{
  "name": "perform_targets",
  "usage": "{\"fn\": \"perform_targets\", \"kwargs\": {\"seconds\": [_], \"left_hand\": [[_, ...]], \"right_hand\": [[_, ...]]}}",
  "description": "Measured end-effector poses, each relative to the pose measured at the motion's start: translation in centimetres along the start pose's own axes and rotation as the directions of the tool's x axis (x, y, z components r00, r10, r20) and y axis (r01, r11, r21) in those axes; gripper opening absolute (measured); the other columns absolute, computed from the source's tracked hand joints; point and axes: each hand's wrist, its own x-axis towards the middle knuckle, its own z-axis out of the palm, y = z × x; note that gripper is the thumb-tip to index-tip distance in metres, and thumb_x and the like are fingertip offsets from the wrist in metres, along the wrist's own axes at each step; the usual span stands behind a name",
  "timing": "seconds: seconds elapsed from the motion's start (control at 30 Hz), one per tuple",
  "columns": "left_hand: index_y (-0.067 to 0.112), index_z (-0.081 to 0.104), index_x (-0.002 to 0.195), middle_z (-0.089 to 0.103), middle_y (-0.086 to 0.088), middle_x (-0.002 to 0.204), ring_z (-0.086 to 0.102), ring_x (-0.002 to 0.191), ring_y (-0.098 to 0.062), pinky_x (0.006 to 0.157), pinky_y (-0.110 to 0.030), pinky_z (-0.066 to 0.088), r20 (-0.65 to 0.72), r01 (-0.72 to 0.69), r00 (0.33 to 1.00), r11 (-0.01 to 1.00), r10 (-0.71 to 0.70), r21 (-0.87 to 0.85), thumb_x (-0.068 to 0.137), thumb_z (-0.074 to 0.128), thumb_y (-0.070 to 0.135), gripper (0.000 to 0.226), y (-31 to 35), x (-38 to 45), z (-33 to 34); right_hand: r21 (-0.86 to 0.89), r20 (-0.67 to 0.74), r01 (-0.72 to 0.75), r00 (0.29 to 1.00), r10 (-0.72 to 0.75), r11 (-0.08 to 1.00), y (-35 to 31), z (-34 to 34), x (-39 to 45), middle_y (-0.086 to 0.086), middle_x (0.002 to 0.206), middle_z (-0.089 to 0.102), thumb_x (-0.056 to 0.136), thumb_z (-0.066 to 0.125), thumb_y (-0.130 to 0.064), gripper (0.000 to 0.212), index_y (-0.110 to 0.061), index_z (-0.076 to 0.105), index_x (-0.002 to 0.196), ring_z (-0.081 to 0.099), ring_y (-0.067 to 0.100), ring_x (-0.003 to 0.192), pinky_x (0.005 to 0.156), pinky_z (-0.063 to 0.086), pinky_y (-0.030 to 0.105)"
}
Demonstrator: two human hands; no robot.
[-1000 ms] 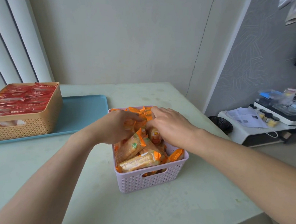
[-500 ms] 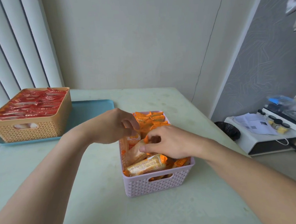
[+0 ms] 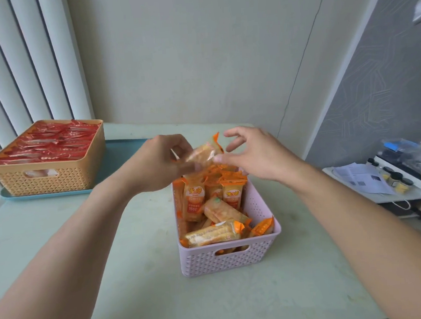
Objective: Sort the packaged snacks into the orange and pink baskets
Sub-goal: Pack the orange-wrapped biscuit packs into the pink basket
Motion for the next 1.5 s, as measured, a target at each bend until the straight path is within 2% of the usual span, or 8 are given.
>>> {"fn": "perform_targets", "kwargs": {"seconds": [0.23,0.4,0.57,0.8,0.93,1.1,1.3,1.5], "left_hand": [[0.028,0.058,0.127,0.070,0.007,0.097,0.065,0.092,-0.017,0.083,-0.035,0.050,0.184,0.138,0.968,0.973,-0.172,0.184,0.089,0.067,0.048,0.044,-0.9,0.4,1.0],[0.026,0.060,0.132,0.070,0.004,0.102,0.065,0.091,-0.016,0.080,-0.031,0.049,0.192,0.135,0.967,0.977,-0.165,0.163,0.092,0.065,0.041,0.042,-1.1,0.4,1.1],[0.019,0.065,0.112,0.069,0.005,0.092,0.065,0.087,-0.015,0.075,-0.033,0.051,0.054,0.189,0.980,0.981,-0.192,0.053,0.088,0.071,0.041,0.033,-1.6,0.6,1.0],[0.016,0.051,0.115,0.068,-0.004,0.104,0.068,0.091,-0.022,0.086,-0.043,0.056,-0.083,0.364,0.926,0.930,-0.367,-0.055,0.086,0.062,0.060,0.054,-1.8,0.7,0.2],[0.016,0.049,0.106,0.067,-0.005,0.096,0.065,0.084,-0.021,0.078,-0.039,0.054,-0.123,0.354,0.920,0.924,-0.371,-0.144,0.085,0.065,0.039,0.034,-1.3,0.9,0.1],[0.017,0.064,0.100,0.068,-0.003,0.086,0.064,0.079,-0.021,0.072,-0.036,0.051,-0.083,0.270,0.955,0.949,-0.286,-0.161,0.078,0.081,0.025,0.029,-0.5,0.7,0.7],[0.018,0.074,0.087,0.075,-0.003,0.082,0.070,0.077,-0.024,0.070,-0.040,0.058,0.140,0.219,0.960,0.962,-0.242,0.163,0.056,0.096,0.038,0.043,-0.1,0.1,1.7],[0.011,0.069,0.082,0.070,-0.006,0.078,0.063,0.074,-0.025,0.063,-0.038,0.052,0.122,0.130,0.976,0.935,-0.179,0.332,0.063,0.091,0.027,0.033,0.1,0.0,2.7]], "right_hand": [[-0.419,0.442,0.085,0.889,0.121,0.904,0.5,2.4,-3.4,-0.015,0.093,0.068,0.077,0.079,-0.059,0.053,-0.029,0.068,0.119,0.065,0.006,0.085,0.077,0.054,0.027],[-0.281,0.390,0.041,0.918,0.075,0.959,1.3,1.6,-2.5,-0.012,0.097,0.069,0.071,0.089,-0.040,0.064,-0.032,0.054,0.124,0.059,0.001,0.070,0.061,0.042,0.023],[-0.172,-0.049,0.077,0.995,-0.087,0.982,1.7,0.2,1.1,-0.013,0.090,0.072,0.071,0.090,-0.035,0.042,-0.030,0.061,0.100,0.062,0.006,0.073,0.072,0.050,0.031],[-0.434,0.238,0.111,0.971,-0.005,0.894,4.7,3.1,5.0,0.002,0.068,0.046,0.103,0.051,-0.040,0.043,-0.016,0.046,0.067,0.050,0.029,0.079,0.066,0.034,0.034],[-0.461,0.154,0.145,0.985,-0.082,0.875,4.1,2.4,4.6,0.007,0.110,0.061,0.095,0.059,-0.053,0.033,-0.025,0.070,0.109,0.054,0.031,0.117,0.097,0.045,0.041],[-0.348,0.365,0.277,0.920,-0.142,0.896,0.2,0.6,-0.5,-0.019,0.074,0.072,0.082,0.080,-0.043,0.012,-0.032,0.081,0.086,0.067,-0.001,0.076,0.069,0.052,0.022],[-0.617,0.604,0.376,0.790,0.109,0.691,0.6,3.9,-2.7,0.001,0.075,0.063,0.097,0.055,-0.056,0.047,-0.013,0.071,0.091,0.056,0.021,0.069,0.059,0.048,0.035],[-0.423,0.534,0.162,0.840,0.100,0.892,1.4,3.8,-2.9,-0.007,0.101,0.070,0.084,0.076,-0.048,0.032,-0.026,0.060,0.101,0.062,0.016,0.095,0.082,0.053,0.033]]}}
